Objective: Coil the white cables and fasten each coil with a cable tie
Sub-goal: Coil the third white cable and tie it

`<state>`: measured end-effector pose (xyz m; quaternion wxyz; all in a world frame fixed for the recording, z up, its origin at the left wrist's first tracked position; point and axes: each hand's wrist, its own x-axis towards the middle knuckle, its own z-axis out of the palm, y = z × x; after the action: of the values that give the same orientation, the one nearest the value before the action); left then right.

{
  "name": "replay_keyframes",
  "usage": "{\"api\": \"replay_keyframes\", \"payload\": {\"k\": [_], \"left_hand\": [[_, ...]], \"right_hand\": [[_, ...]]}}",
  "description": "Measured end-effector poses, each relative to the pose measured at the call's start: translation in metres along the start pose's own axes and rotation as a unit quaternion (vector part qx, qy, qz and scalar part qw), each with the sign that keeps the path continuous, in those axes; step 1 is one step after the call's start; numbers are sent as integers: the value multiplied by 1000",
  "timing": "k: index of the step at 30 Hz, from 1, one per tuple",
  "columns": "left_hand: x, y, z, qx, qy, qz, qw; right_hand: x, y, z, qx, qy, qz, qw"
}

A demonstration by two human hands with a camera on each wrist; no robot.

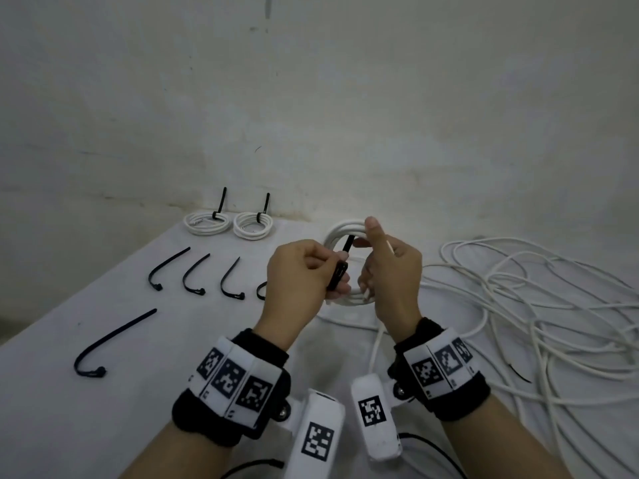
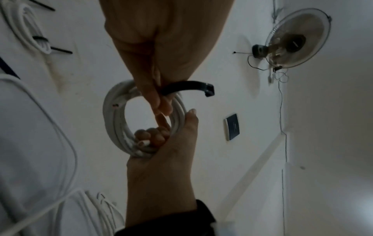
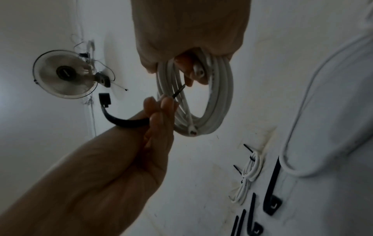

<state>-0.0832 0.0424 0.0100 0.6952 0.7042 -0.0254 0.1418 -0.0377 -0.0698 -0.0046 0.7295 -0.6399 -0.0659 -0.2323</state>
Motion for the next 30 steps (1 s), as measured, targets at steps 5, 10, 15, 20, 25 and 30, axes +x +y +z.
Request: {"api": "replay_keyframes", "payload": {"k": [5, 10, 15, 20, 25, 30], "left_hand": [[-2, -4, 7, -27, -1, 19, 999], [-4, 0, -8, 0, -95, 14, 995], [-8, 14, -23, 97, -137, 123, 978], [5, 12, -19, 122, -101, 191, 969], [16, 6, -16, 198, -49, 262, 943], [19, 2, -11, 262, 32, 338, 903]], "right_hand": [[0, 3, 1, 33, -41, 75, 996], [5, 7, -3, -8, -24, 23, 999], [9, 4, -8, -20, -13, -19, 1000], [7, -2, -8, 13, -44, 29, 999], [1, -9, -2, 39, -119, 64, 990], [3, -12, -5, 4, -150, 30, 988]]}}
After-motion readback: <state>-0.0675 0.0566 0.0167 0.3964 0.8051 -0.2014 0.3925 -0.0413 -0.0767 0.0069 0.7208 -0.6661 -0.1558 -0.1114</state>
